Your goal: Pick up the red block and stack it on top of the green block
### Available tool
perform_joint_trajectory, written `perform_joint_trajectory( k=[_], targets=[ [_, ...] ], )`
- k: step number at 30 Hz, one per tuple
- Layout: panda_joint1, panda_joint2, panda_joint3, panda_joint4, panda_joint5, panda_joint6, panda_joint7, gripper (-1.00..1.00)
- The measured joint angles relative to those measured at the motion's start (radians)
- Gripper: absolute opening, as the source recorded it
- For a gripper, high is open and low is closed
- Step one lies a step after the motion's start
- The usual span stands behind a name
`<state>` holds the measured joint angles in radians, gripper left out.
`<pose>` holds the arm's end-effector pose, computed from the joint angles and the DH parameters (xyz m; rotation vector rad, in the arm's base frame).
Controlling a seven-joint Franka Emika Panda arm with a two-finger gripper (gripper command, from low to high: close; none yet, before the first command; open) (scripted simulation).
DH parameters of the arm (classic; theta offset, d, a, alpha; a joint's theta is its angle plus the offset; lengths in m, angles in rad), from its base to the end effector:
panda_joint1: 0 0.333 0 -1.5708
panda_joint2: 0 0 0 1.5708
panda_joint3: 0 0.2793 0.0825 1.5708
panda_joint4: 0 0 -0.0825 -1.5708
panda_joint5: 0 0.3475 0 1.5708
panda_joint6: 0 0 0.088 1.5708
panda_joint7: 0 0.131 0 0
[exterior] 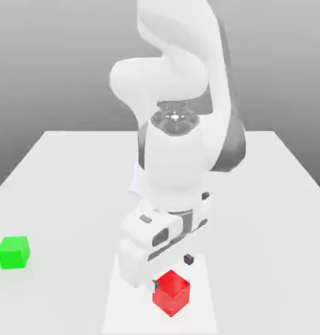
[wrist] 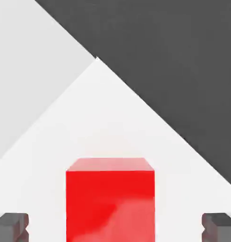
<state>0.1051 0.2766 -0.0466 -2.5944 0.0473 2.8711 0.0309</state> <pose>0.4156 0.0202 0.1355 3.1415 -0.0255 0.0011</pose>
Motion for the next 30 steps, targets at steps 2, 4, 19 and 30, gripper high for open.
perform_joint_trajectory(
  k=[2, 4, 19, 30],
  targets=[
    [-0.004, 0.03, 0.005, 0.004, 0.004, 0.026, -0.004, -1.0],
    [-0.004, 0.03, 0.005, 0.004, 0.004, 0.025, -0.003, -1.0],
    [-0.17, -0.187, -0.177, -0.012, -0.02, -0.179, 0.134, -1.0],
    [-0.523, -0.094, -0.318, 0.023, 0.122, -0.134, 0.231, -1.0]
  ],
)
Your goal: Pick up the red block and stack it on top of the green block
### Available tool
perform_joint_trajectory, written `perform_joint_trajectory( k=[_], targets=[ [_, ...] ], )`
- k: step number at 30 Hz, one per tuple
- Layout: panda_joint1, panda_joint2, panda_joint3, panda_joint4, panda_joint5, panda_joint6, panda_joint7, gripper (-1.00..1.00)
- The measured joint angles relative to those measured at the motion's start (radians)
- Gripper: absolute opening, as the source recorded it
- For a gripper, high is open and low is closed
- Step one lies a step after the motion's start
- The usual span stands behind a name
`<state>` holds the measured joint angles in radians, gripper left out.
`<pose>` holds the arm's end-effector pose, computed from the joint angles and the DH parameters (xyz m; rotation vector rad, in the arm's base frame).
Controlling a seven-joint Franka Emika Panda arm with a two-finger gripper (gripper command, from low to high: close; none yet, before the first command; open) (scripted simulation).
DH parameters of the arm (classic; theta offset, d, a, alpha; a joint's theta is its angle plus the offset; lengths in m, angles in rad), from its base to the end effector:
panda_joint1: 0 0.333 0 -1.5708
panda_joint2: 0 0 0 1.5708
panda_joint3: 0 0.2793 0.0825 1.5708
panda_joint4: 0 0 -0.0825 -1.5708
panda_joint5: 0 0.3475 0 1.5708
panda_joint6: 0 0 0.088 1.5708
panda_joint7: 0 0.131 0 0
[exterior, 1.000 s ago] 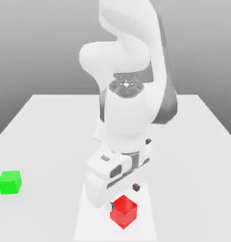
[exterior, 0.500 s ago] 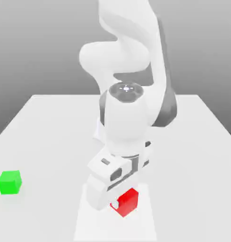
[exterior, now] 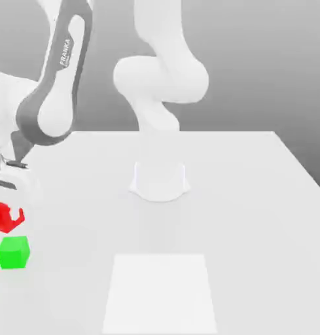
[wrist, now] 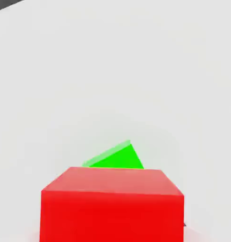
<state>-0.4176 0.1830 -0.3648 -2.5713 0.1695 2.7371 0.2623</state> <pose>0.2937 -0.3101 0.1750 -2.5959 1.7668 -0.0001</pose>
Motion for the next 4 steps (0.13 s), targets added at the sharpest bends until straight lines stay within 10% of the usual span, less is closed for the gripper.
perform_joint_trajectory(
  k=[1, 2, 4],
  targets=[
    [-0.022, 0.035, 0.028, 0.002, 0.029, 0.031, -0.02, -1.0],
    [-0.031, 0.053, 0.04, 0.004, 0.047, 0.047, -0.033, 1.0],
    [-0.031, 0.053, 0.04, 0.004, 0.047, 0.047, -0.033, 1.0]
  ],
)
